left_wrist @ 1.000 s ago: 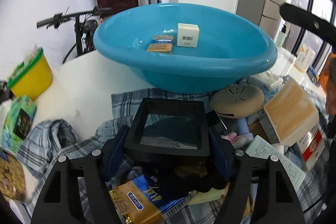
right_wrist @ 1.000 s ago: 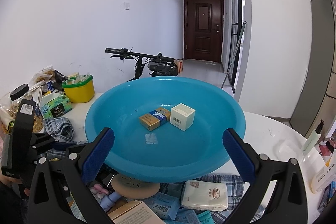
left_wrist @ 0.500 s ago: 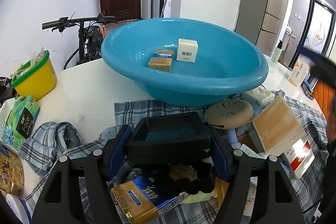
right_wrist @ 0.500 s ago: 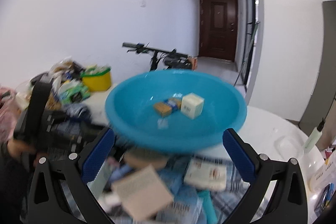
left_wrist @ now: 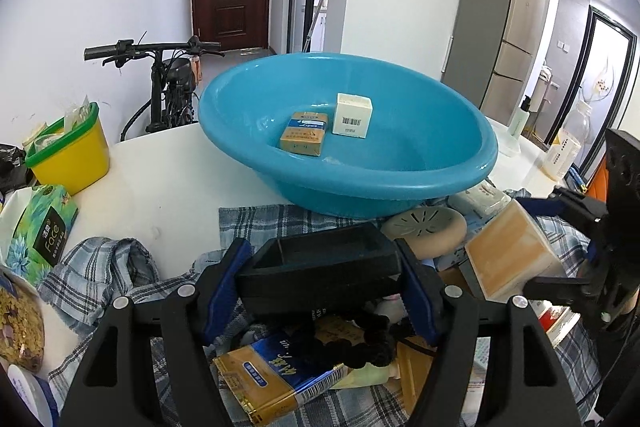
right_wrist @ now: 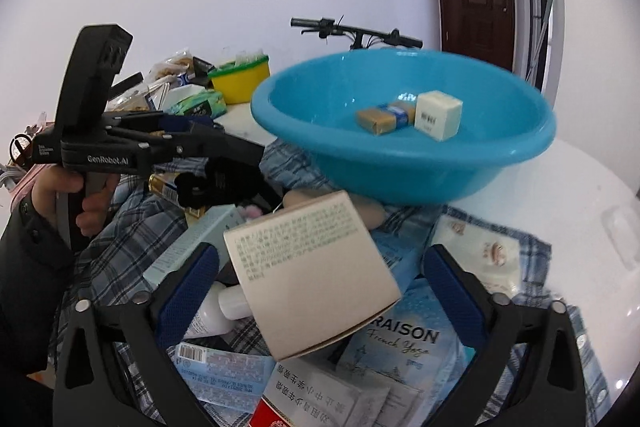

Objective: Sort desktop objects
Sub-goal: 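Grasp the large beige box with the right gripper and lift it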

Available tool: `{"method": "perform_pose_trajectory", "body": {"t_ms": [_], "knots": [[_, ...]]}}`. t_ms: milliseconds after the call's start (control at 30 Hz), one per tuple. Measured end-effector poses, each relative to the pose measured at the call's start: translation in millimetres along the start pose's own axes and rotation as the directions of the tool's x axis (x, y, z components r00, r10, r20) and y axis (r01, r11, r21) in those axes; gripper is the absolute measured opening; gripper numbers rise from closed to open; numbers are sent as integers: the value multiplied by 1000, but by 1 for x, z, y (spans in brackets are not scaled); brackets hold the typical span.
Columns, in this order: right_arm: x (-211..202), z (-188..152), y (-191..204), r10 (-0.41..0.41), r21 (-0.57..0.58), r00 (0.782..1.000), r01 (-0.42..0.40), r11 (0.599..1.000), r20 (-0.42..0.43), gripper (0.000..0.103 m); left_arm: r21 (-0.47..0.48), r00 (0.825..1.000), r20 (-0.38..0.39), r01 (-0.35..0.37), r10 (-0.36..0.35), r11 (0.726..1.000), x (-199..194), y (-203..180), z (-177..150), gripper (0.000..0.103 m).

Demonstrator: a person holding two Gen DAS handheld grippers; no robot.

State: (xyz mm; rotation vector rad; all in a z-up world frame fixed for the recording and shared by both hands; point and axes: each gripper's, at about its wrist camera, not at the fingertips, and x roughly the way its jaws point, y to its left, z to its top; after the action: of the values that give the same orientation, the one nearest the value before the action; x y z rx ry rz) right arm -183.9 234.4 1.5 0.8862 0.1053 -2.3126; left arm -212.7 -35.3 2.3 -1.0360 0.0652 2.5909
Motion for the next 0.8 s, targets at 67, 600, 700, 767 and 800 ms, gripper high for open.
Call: {"method": "perform_pose_trajectory", "body": {"t_ms": [67,600,700,767,800], "knots": [[4,0,-1,34,10,999,-34,999,-22,75,1,1000,3,-2,2,1000,-1,0,0,73],[-21,0,-2,104,28,992,-106,994,67,57,-8,999,40,5,-5,1000,-14,-3,4,73],[-23,0,-4,113,35,991,-115,993,69,57,23,999,49,5,-6,1000,-18,-12,5,73],[-23,1,-5,128,37,989,-131,991,70,57,31,999,49,-7,5,999,-20,-15,5,73],[-24,2,-4,133,36,988,-135,990,74,57,34,999,48,-12,10,999,-21,-17,5,73]]}}
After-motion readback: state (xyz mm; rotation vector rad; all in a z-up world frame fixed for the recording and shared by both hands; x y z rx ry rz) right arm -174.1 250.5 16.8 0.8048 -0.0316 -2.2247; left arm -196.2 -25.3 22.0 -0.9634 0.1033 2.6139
